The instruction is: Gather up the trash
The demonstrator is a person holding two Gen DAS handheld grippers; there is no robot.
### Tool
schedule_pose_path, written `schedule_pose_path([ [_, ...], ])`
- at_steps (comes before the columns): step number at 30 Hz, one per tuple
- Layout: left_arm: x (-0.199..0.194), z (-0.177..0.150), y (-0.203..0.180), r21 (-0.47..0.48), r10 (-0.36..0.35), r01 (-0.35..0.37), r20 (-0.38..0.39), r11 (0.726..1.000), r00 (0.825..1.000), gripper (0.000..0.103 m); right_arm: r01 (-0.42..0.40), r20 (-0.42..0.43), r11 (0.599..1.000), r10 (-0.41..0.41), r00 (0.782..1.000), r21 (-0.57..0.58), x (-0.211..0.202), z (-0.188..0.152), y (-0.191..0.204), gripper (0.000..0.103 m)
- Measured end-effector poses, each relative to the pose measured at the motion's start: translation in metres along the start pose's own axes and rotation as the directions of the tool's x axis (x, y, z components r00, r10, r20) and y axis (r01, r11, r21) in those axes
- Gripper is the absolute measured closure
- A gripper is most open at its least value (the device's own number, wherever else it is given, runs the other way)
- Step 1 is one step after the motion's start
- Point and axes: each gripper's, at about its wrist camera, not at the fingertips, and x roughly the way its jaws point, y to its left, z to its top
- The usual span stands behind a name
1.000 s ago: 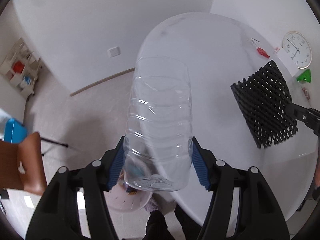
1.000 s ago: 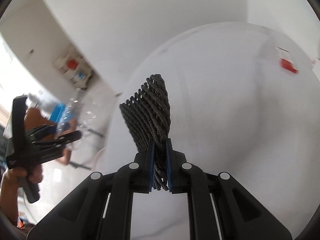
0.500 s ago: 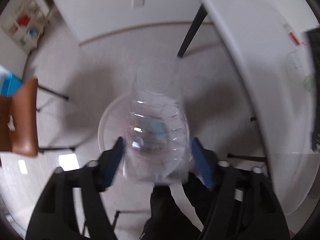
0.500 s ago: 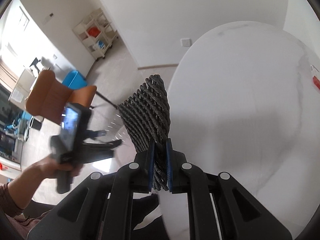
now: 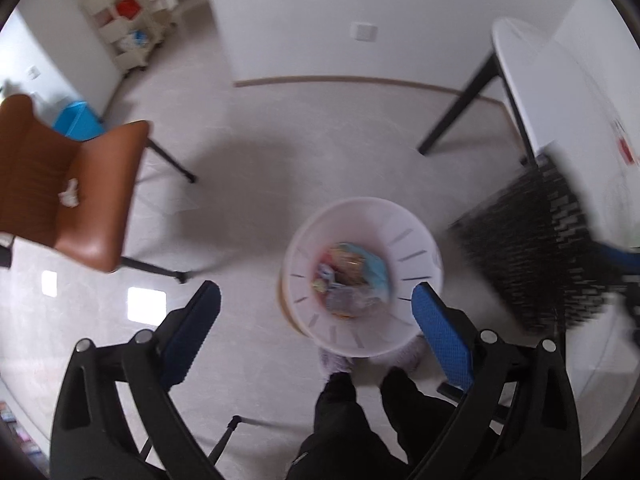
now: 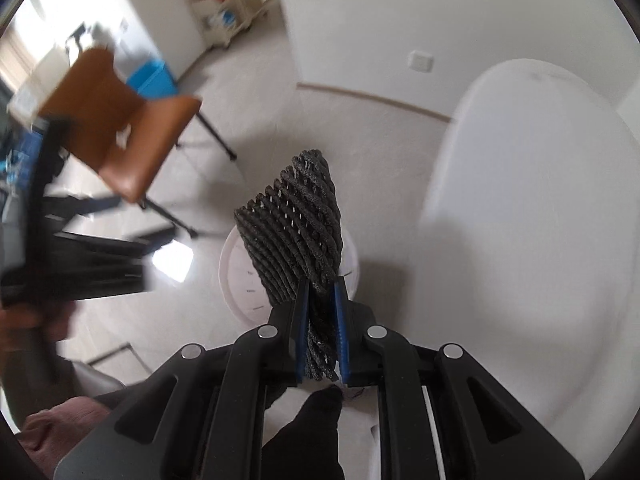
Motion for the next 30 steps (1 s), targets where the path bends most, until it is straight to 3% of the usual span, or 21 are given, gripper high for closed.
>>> schedule_pose_path([
  [4, -0.014, -0.009, 0.025, -0.039, 0.044, -0.043, 0.019, 0.998, 0.999, 0.011, 0.034, -0.091, 0.997, -0.041, 0.995, -0.071, 0.071, 0.01, 0.036, 0.088],
  [5, -0.016, -0.01, 0.029, -0.045, 0.051, -0.05, 0.021, 0.998, 0.998, 0.011, 0.044, -0.108, 0.995, -0.053, 0.993, -0.087, 0.085, 0.011, 0.04, 0.081],
  [9, -0.018, -0.012, 0.036, -0.062, 0.062, -0.061, 0.015, 0.996, 0.998, 0.011, 0.051, -0.146, 0.993, -0.066, 0.987, -0.106, 0.125, 0.013, 0.055, 0.029],
  [11, -0.017, -0.011, 0.034, -0.06, 0.06, -0.059, 0.013, 0.996, 0.998, 0.011, 0.058, -0.153, 0.992, -0.076, 0.985, -0.114, 0.128, 0.007, 0.055, 0.018],
  [14, -0.023, -0.007, 0.029, -0.037, 0.052, -0.051, 0.028, 0.998, 0.998, 0.011, 0.043, -0.146, 0.993, -0.059, 0.988, -0.105, 0.121, 0.004, 0.056, 0.011],
  [17, -0.03, -0.003, 0.016, 0.01, 0.047, -0.048, 0.053, 0.999, 0.997, 0.011, 0.011, -0.108, 0.998, -0.017, 0.994, -0.057, 0.099, 0.005, 0.048, 0.009],
  [21, -0.053, 0.007, -0.012, 0.112, 0.014, -0.026, 0.112, 0.993, 0.994, 0.011, -0.029, 0.019, 0.996, 0.028, 0.999, 0.084, 0.035, -0.004, 0.019, 0.005],
  [25, -0.088, 0.018, -0.05, 0.213, -0.038, -0.004, 0.191, 0.977, 0.981, 0.011, 0.017, 0.126, 0.981, -0.042, 0.991, 0.195, -0.036, -0.024, -0.022, 0.003],
  [30, -0.14, 0.023, -0.099, 0.236, -0.085, 0.011, 0.306, 0.972, 0.948, 0.011, 0.059, 0.233, 0.957, -0.128, 0.964, 0.283, -0.118, -0.06, -0.073, 0.003],
])
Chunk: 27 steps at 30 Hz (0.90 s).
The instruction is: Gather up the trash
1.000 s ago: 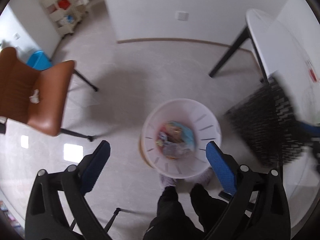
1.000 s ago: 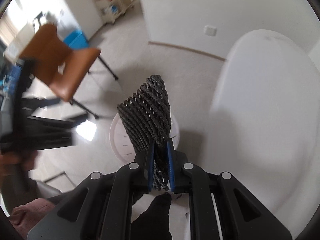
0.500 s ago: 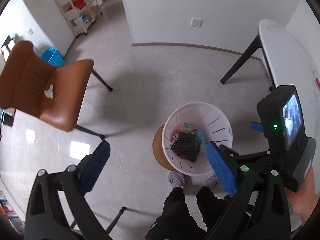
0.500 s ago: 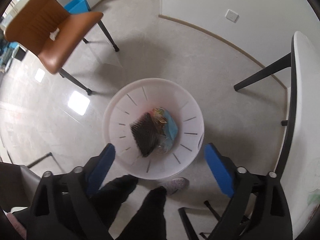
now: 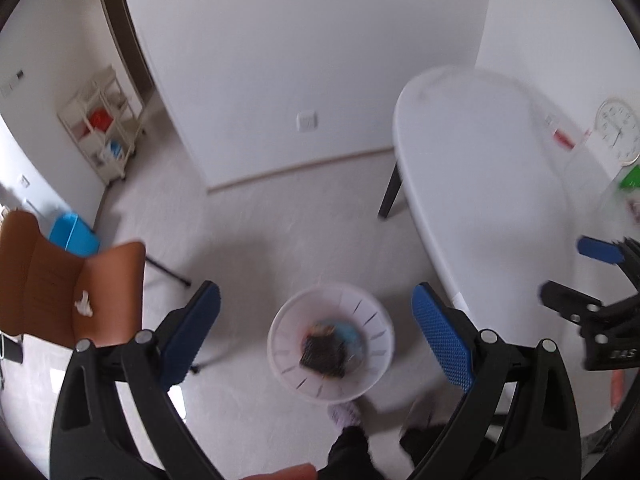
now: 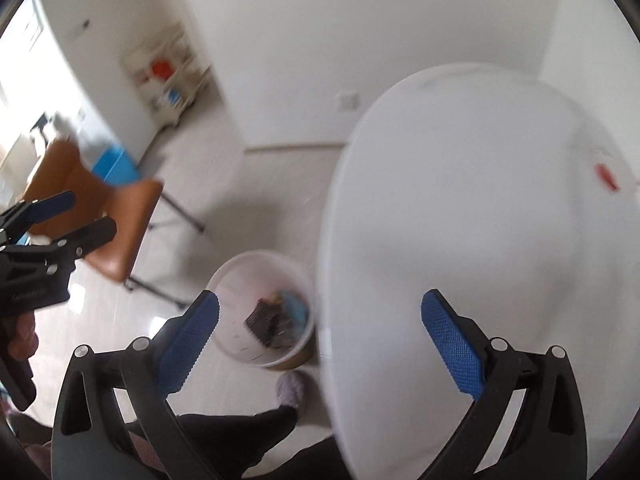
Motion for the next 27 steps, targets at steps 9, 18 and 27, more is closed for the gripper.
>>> schedule_pose_path([
  [9, -0.076, 0.042, -0.104, -0.035, 0.037, -0.031, 0.189, 0.999, 0.981, 0.008, 0.068, 0.22, 0.998, -0.065, 0.973, -0.003, -0.118, 0.002, -0.094, 0.003],
  [18, -0.139, 0.06, -0.173, -0.127, 0.134, -0.101, 0.294, 0.987, 0.946, 0.008, 0.067, 0.392, 0.995, -0.031, 0.92, -0.08, -0.191, 0.005, -0.145, 0.003],
  [27, -0.15, 0.06, -0.18, -0.186, 0.186, -0.137, 0.277, 0.973, 0.943, 0.008, 0.009, 0.396, 0.994, 0.037, 0.918, -0.113, -0.193, -0.001, -0.162, 0.002],
])
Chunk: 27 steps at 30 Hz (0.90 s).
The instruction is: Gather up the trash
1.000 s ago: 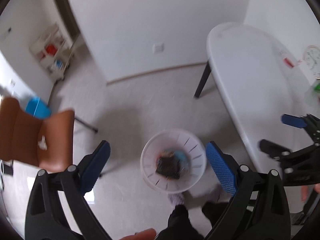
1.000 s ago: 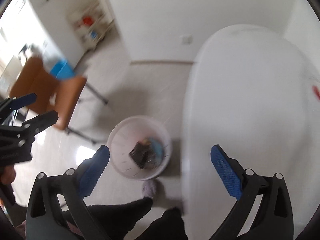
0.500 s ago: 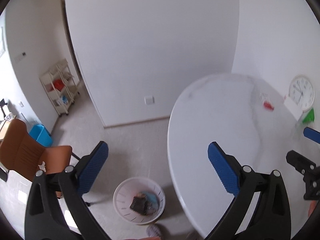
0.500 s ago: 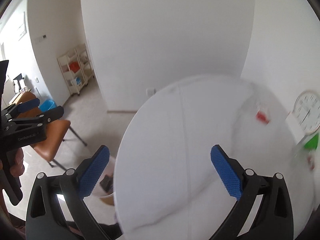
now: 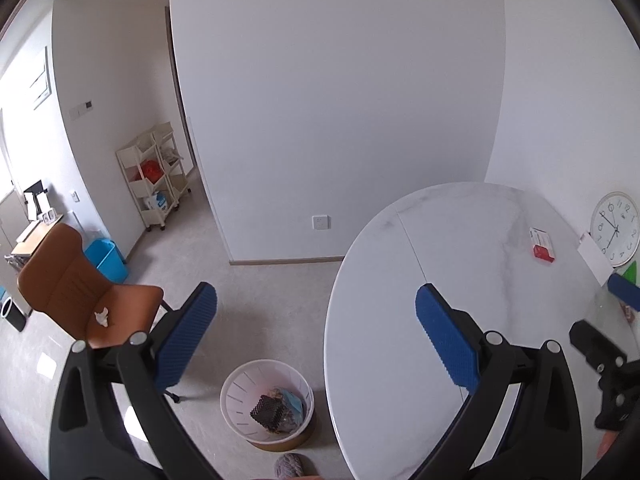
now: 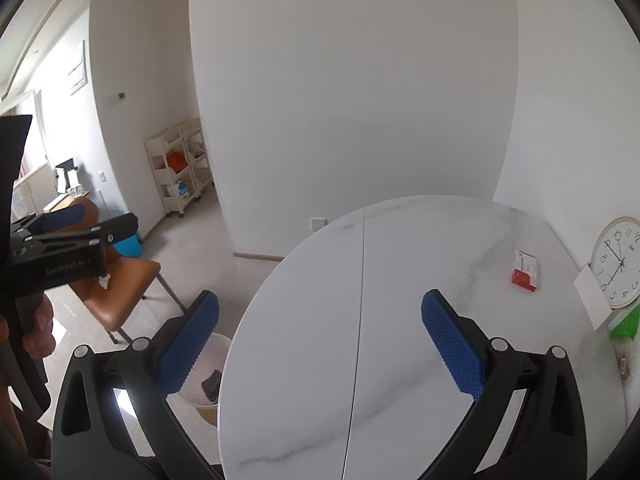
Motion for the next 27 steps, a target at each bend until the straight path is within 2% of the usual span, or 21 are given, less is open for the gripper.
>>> schedule_pose_path([
  [27, 0.001, -0.01, 0.008, -0.011, 0.003, -0.004, -0.021, 1.0, 1.0, 0.008, -0.002, -0.041, 1.0, 0.003, 0.999, 0.013, 0.009, -0.011, 0.002, 0.002],
])
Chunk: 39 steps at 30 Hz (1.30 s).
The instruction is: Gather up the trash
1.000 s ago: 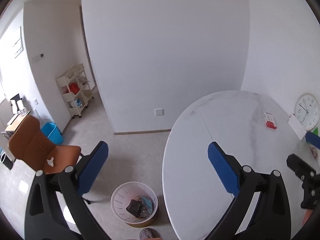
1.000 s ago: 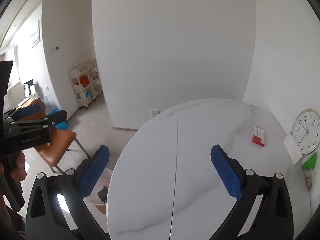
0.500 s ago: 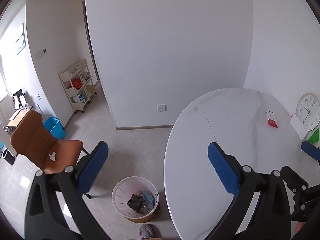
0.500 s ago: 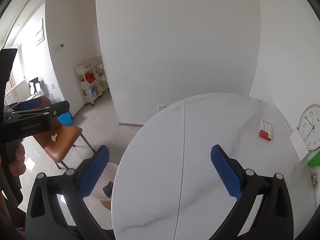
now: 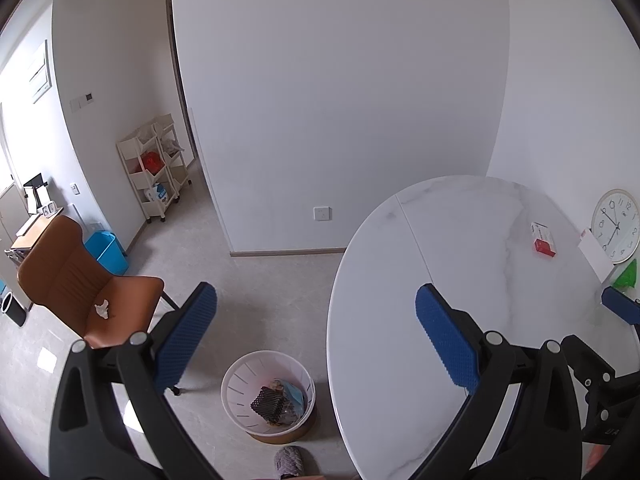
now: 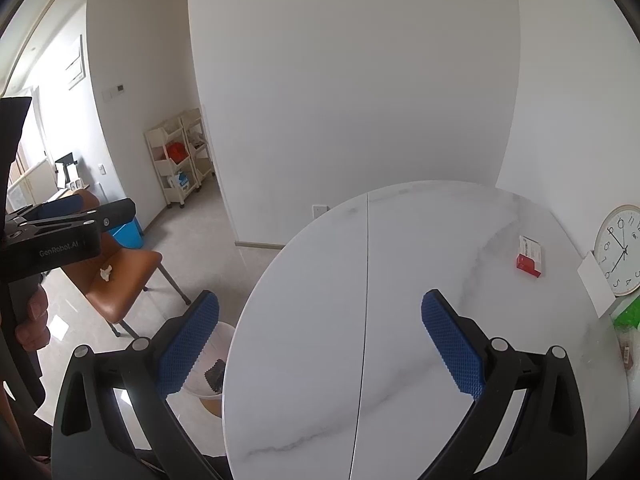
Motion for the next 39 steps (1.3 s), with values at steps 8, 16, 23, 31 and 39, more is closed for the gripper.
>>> schedule_pose_path([
  [8, 0.0005, -0.0006, -0.0007, 0.0, 0.0, 0.0, 0.0, 1.0, 1.0, 0.008, -0.001, 0.0, 1.0, 0.001, 1.0, 0.005, 0.0001, 0.0004, -0.0044, 0.002],
  [16, 0.0042, -0.0012, -0.0016, 0.004, -0.005, 0.005, -0.003, 1.0, 1.0, 0.008, -0.001, 0.0, 1.0, 0.001, 1.0, 0.006, -0.0006, 0.0012, -0.0034, 0.002],
  [23, 0.0038, -0.0006, -0.0021, 0.006, -0.004, 0.004, -0.002, 1.0, 1.0, 0.008, 0.002, -0.004, 1.0, -0.002, 1.0, 0.001, 0.0002, 0.0024, -0.0029, 0.002],
  [31, 0.0042, 0.0002, -0.0021, 0.008, -0.005, 0.005, -0.004, 1.0, 1.0, 0.008, -0.005, -0.01, 1.0, 0.005, 1.0, 0.001, 0.0026, 0.0049, -0.0052, 0.002],
  [39, 0.0038, 0.0021, -0.0032, 0.006, -0.003, 0.003, -0.005, 1.0, 1.0, 0.008, 0.001, -0.008, 1.0, -0.001, 1.0, 0.001, 0.0023, 0.0052, -0.0049, 0.002],
])
